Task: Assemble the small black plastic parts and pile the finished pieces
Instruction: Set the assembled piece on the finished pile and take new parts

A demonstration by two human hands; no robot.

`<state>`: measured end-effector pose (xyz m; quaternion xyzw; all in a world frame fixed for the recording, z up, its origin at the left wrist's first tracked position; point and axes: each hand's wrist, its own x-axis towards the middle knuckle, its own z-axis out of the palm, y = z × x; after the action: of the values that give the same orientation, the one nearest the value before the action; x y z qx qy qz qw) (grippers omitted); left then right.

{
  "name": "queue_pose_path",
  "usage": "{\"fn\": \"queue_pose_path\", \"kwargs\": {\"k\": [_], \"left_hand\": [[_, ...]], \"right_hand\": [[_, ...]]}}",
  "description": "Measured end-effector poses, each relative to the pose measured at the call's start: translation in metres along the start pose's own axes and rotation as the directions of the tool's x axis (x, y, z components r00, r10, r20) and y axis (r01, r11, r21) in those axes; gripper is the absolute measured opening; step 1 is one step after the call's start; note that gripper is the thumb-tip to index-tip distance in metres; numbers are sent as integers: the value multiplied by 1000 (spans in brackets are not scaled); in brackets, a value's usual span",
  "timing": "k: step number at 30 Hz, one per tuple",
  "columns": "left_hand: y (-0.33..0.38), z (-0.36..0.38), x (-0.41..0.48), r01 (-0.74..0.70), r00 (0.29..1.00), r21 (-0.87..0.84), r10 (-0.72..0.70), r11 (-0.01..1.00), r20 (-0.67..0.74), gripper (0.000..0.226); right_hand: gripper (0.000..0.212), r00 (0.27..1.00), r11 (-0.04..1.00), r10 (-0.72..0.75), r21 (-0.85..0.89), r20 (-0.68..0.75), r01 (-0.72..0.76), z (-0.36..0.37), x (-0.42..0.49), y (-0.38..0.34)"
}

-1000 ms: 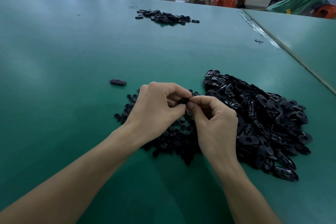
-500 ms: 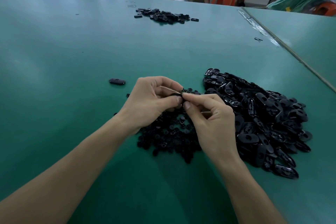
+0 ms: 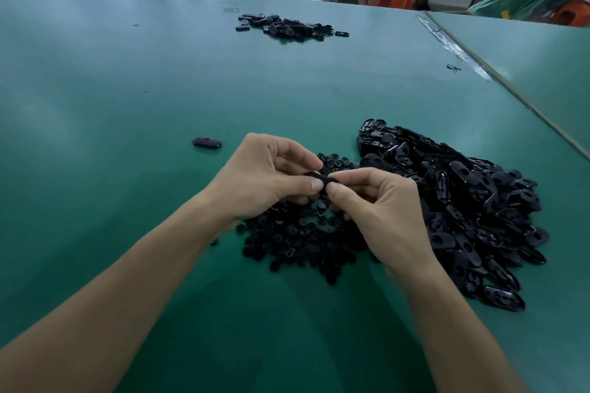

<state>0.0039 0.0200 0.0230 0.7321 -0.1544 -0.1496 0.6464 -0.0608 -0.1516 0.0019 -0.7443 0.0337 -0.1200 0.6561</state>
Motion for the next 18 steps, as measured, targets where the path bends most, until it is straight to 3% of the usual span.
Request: {"fn": "queue_pose_path", "kwargs": {"k": [11, 18], "left_hand": [[0, 7, -3, -13, 1000, 41, 13, 999, -4, 22], [8, 1, -3, 11, 1000, -42, -10, 999, 17, 23]], "right_hand": [[14, 1000, 999, 12, -37, -20, -13, -2, 1, 0], [10, 998, 994, 14, 105, 63, -21, -6, -2, -7]]}}
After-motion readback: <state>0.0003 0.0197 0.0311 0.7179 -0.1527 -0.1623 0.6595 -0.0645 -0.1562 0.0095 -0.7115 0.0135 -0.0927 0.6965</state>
